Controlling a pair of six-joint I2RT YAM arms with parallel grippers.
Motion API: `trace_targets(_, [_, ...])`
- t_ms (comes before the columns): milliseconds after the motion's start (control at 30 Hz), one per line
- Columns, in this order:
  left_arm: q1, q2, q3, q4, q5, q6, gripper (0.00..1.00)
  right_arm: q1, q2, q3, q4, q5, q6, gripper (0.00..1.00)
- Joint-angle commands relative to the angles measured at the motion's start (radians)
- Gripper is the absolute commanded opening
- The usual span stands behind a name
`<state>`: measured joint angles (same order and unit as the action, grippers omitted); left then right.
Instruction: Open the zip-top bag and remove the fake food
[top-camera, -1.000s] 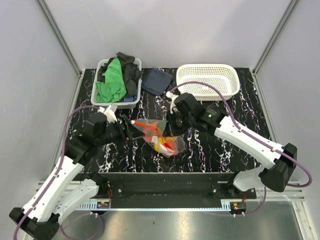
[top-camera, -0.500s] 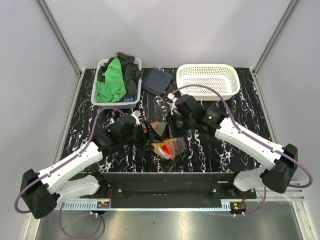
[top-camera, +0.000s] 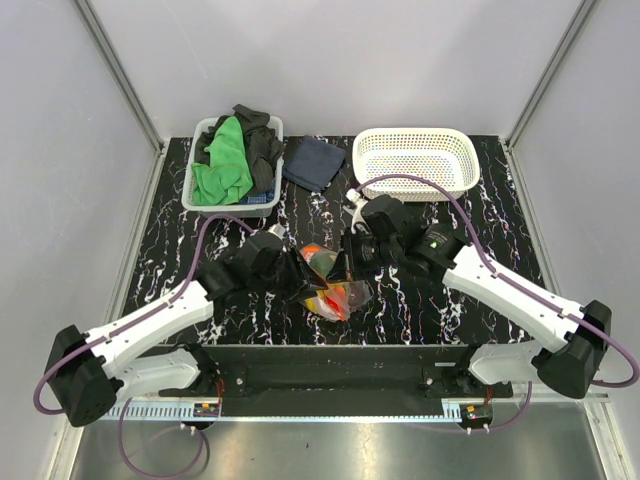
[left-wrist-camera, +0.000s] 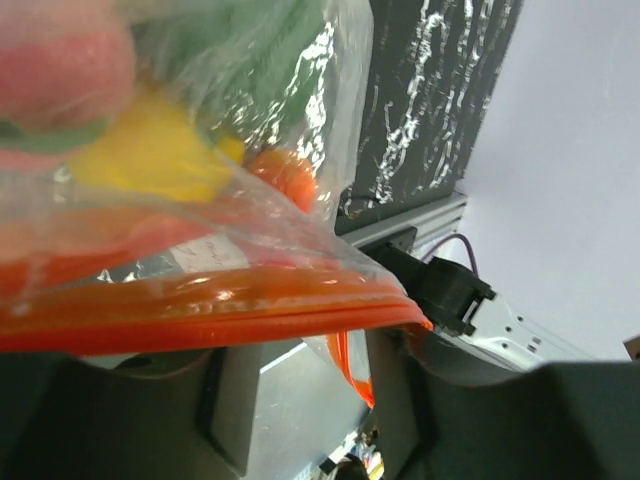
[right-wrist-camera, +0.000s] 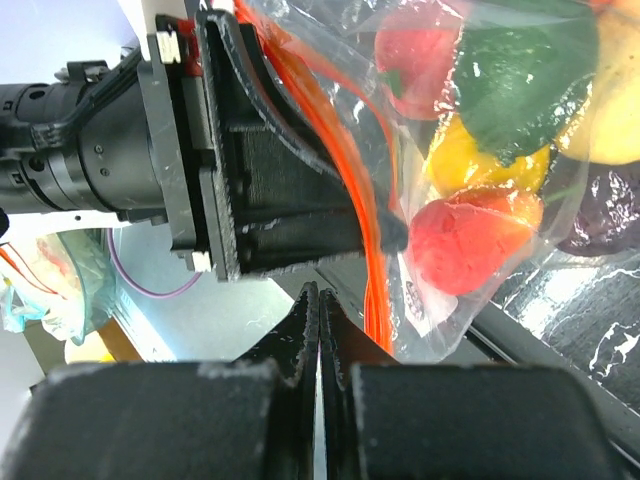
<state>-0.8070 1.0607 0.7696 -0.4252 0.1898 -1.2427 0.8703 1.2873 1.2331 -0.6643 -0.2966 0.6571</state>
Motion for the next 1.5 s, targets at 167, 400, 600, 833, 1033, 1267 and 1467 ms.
trace_targets(167, [-0.003,-0.01,-0.01,0.022,-0.033,0.048,0.38,0.001,0.007,-0.027,0.026,-0.061,-0.034,0.05])
trace_targets(400, [-0.003,0.019,-0.004,0.023,-0.009,0.069,0.31,0.002,0.082,-0.073,0.029,-0.147,-0.077,0.34])
trace_targets(600, [-0.004,0.033,-0.012,0.039,0.005,0.078,0.25,0.002,0.129,-0.098,0.031,-0.127,-0.106,0.34])
trace_targets(833, [-0.004,0.027,-0.024,0.037,0.011,0.075,0.23,0.002,0.171,-0.089,0.026,-0.114,-0.113,0.13])
trace_targets(1033, [-0.003,0.05,-0.052,0.045,0.043,0.046,0.33,0.001,0.147,-0.061,0.017,-0.09,-0.09,0.0])
trace_targets(1267, [-0.003,0.064,-0.066,0.065,0.066,0.032,0.27,0.012,0.124,-0.03,0.017,-0.085,-0.071,0.0])
trace_targets(1467, [-0.003,0.042,-0.079,0.063,0.069,0.035,0.05,0.012,0.116,-0.035,0.02,-0.078,-0.076,0.0])
